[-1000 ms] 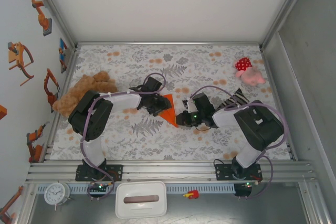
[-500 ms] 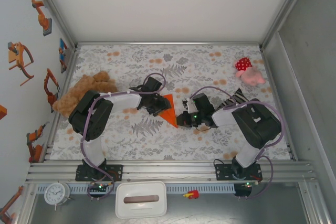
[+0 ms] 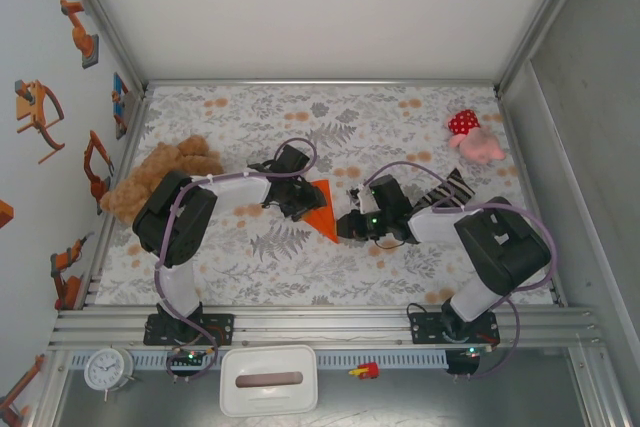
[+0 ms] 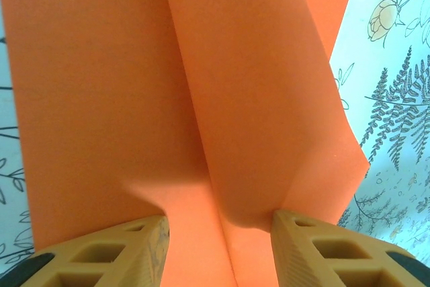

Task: Fold a paper plane with a square sheet of paper (pick it up from the middle)
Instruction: Fourth fold the wing at the center of the table.

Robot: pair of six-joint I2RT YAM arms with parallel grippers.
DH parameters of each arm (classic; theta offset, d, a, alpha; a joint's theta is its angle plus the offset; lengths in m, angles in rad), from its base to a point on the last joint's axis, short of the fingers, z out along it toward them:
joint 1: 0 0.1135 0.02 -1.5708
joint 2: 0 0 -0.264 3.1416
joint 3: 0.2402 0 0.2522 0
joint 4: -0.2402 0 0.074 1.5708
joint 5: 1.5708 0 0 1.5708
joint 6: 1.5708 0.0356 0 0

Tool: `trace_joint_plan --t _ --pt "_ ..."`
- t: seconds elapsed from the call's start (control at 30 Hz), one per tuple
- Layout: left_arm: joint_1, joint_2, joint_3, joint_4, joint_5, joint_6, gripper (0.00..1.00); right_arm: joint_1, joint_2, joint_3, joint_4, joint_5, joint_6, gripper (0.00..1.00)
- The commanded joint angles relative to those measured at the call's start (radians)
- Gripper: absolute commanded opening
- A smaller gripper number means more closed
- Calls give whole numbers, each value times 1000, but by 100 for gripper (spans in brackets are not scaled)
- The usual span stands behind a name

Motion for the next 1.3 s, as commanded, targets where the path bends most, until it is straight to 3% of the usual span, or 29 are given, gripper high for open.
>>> trace_joint_plan --t 0.0,0.97,1.27 --pt "-8 80 -31 -119 -47 26 47 2 4 12 -23 8 -11 17" --pt "-11 112 -16 -149 -39 35 49 9 92 19 4 -11 -9 7" --pt "-14 127 -1 -189 -53 48 49 9 -83 22 -92 111 -27 18"
